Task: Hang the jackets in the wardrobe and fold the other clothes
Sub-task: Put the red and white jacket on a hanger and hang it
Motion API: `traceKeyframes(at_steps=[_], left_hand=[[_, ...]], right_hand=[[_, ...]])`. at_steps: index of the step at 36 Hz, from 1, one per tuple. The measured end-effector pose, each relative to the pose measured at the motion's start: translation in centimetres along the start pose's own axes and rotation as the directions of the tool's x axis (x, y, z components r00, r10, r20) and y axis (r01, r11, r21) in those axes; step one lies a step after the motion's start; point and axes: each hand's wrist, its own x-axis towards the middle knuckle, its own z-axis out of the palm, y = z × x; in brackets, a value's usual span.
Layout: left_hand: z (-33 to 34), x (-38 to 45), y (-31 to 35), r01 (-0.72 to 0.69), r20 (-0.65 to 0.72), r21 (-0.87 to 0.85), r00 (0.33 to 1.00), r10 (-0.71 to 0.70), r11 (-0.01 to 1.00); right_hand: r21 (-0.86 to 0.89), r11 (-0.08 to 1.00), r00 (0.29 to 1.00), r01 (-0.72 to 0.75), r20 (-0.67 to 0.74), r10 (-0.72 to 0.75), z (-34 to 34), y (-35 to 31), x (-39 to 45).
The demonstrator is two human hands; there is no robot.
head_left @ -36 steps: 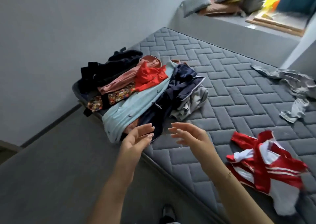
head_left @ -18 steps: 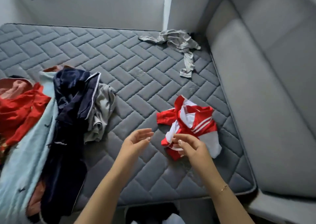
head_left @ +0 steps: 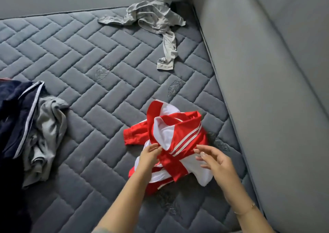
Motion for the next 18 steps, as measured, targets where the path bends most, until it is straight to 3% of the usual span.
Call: traceKeyframes(at_steps=[3,5,7,10,15,18], left_hand=[[2.9,5.0,-1.0,0.081,-0.194,-0.12,0.975,-0.103,0.99],[3.8,8.0,-1.9,0.168,-0.306,-0.217,0.924,-0.231,0.961],[4.2,10.0,-2.9,0.194,-0.301,-0.288,0.911,-0.281,0.938],[4.5,11.9,-3.8,0.21,-0.18,-0.216,0.952,-0.25,0.954],[3.6,12.2,-4.1,0.103,-0.323,-0.083,0.938,-0.125,0.991],[3.3,10.0,-3.1,0.028,-0.247,-0.173,0.966,-0.071,0.985]], right_hand=[[-0.05,0.999,0.998,-0.019,0.051,0.022,-1.8,1.2,4.2],[-0.087,0.995,0.996,-0.038,0.074,0.044,-2.9,2.1,6.6],[-0.108,0.992,0.994,-0.058,0.084,0.068,-3.8,3.0,8.4],[-0.128,0.988,0.993,-0.081,0.073,0.091,-4.6,4.3,10.3],[-0.109,0.988,0.99,-0.111,0.076,0.12,-4.0,5.4,10.9],[-0.165,0.983,0.987,-0.081,0.122,0.102,-2.6,5.3,10.0]])
